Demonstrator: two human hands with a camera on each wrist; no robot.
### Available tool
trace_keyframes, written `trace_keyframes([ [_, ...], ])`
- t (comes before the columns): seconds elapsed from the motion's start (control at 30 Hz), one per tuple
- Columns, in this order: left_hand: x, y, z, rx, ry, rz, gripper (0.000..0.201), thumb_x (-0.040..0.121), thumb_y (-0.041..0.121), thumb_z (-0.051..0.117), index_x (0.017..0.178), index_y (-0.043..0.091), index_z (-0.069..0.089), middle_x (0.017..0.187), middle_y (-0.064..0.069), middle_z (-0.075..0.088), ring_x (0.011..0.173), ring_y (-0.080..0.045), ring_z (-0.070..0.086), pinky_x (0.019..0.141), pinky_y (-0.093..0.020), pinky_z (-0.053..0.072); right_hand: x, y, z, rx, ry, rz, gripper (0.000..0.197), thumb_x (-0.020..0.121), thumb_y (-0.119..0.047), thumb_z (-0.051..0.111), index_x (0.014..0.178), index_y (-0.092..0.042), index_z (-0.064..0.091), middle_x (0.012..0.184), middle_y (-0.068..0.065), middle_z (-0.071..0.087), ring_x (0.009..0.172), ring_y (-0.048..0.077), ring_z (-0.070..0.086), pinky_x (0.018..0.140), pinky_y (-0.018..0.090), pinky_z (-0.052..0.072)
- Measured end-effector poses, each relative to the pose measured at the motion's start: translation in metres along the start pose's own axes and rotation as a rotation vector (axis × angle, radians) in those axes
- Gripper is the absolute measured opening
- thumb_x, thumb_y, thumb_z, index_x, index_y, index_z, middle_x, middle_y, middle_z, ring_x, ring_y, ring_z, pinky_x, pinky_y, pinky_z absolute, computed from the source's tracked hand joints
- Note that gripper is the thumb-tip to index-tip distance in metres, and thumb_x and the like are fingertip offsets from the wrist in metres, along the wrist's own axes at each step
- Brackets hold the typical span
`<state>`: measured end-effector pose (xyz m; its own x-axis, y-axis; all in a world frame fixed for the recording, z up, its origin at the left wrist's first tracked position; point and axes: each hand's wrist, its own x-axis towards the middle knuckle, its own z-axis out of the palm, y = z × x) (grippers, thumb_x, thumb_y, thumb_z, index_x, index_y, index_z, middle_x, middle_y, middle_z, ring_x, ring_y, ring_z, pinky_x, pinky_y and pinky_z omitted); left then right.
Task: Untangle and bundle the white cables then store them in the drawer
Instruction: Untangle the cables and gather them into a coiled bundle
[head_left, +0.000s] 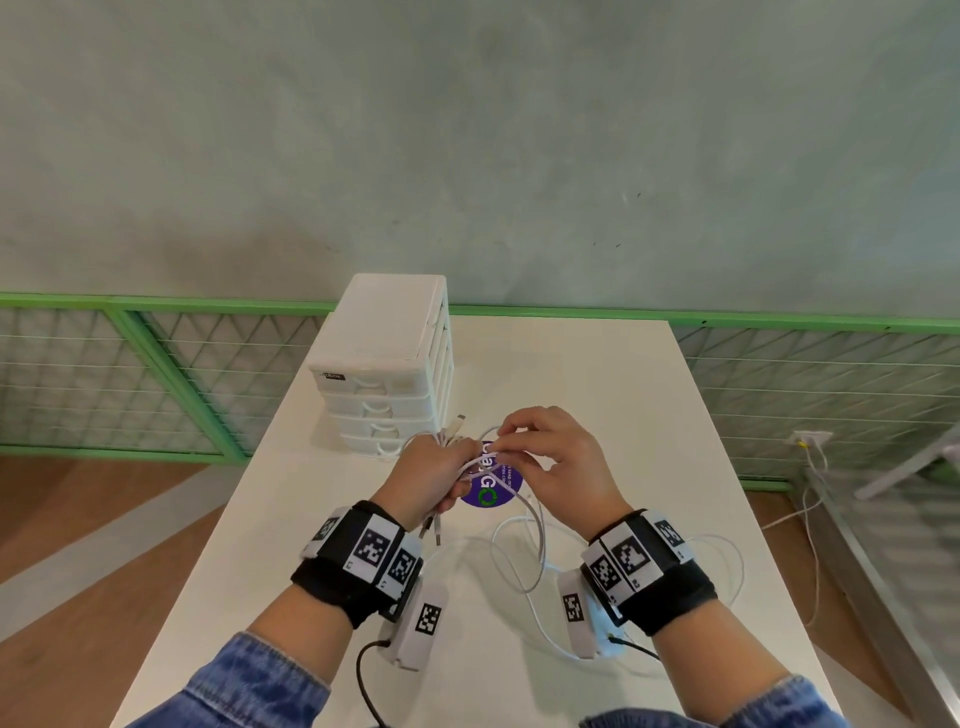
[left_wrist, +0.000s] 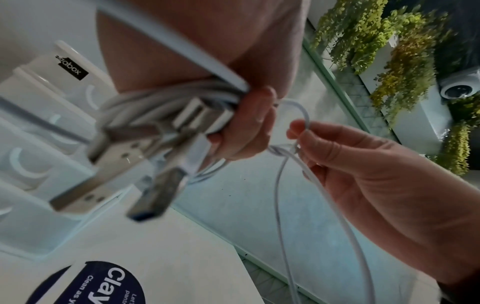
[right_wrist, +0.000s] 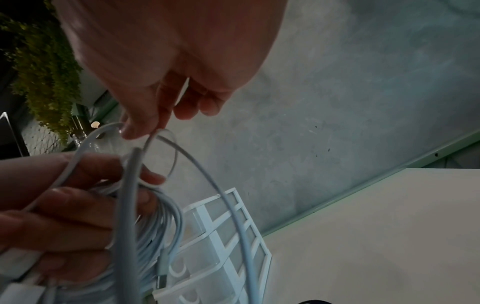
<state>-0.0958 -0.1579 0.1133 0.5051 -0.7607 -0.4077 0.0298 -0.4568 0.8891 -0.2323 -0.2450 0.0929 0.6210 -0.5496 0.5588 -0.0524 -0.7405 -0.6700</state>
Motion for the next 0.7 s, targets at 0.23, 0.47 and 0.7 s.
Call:
trace_keyframes([
  [0.23, 0.017, -0.01, -0.01, 0.005, 0.203, 0.056, 0.028, 0.087, 0.016, 0.053, 0.061, 0.005, 0.052, 0.042, -0.005, 0.044, 0.031, -0.016, 0.034, 0.035, -0.018, 0.026, 0.002, -0.018, -0.007, 0.216, -0.198, 0.166, 0.009, 0.081, -0.003, 0.067, 0.082, -0.01, 0.073, 0.079, -0.009, 0.063, 0.07, 0.003, 0.056, 0.065, 0.01, 0.038],
  [0.47, 0.02, -0.013, -0.024, 0.083, 0.241, 0.097, 0.022, 0.087, 0.016, 0.053, 0.067, 0.009, 0.048, 0.052, -0.008, 0.043, 0.037, -0.016, 0.037, 0.036, -0.016, 0.025, -0.005, 0.009, -0.027, 0.084, -0.242, 0.31, 0.013, 0.086, -0.016, 0.065, 0.092, -0.023, 0.074, 0.081, -0.009, 0.067, 0.057, 0.005, 0.047, 0.059, 0.015, 0.039],
  [0.7, 0.01, -0.019, 0.001, 0.112, 0.01, 0.197, 0.044, 0.092, 0.015, 0.051, 0.049, 0.009, 0.05, 0.039, -0.007, 0.05, 0.035, -0.02, 0.05, 0.044, -0.022, 0.043, 0.011, -0.007, -0.022, 0.284, -0.092, 0.421, 0.014, 0.091, -0.012, 0.057, 0.089, -0.021, 0.068, 0.088, -0.003, 0.068, 0.069, 0.012, 0.069, 0.068, 0.014, 0.05],
])
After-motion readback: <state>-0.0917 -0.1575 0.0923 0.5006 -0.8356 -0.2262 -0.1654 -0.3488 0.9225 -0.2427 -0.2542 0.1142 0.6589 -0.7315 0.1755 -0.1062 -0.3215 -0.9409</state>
